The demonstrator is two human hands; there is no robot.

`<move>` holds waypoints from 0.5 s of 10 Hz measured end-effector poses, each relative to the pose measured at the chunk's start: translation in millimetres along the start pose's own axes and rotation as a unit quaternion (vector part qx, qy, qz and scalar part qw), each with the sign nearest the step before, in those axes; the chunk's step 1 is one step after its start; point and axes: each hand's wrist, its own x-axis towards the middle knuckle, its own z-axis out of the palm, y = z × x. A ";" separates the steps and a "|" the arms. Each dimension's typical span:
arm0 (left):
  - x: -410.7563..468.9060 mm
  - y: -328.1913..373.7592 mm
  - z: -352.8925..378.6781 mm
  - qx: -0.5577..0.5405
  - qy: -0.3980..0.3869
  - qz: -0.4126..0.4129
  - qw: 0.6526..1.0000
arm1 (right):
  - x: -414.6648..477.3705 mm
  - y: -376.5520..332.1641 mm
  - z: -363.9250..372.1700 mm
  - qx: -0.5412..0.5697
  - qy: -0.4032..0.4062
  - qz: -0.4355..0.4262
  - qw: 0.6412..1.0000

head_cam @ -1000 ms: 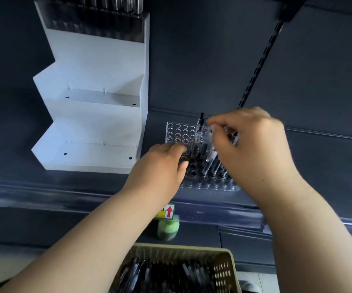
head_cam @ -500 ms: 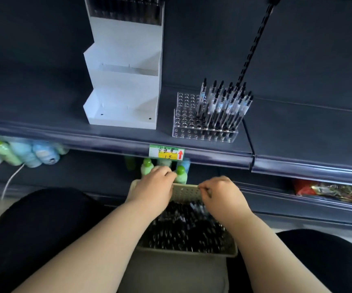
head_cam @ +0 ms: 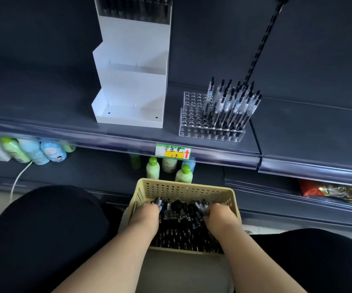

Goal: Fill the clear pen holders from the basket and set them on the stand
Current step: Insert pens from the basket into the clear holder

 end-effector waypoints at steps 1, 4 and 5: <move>11.8 0.9 5.5 -0.053 -0.015 -0.026 0.998 | 8.9 -2.3 5.7 -0.007 -0.006 0.011 1.000; 33.1 7.5 15.3 -0.058 0.030 -0.108 0.992 | 31.6 -9.0 13.9 -0.017 -0.007 0.043 0.999; 30.6 8.6 14.9 -0.038 0.014 -0.102 0.994 | 33.6 -9.4 11.9 -0.010 -0.027 0.058 0.998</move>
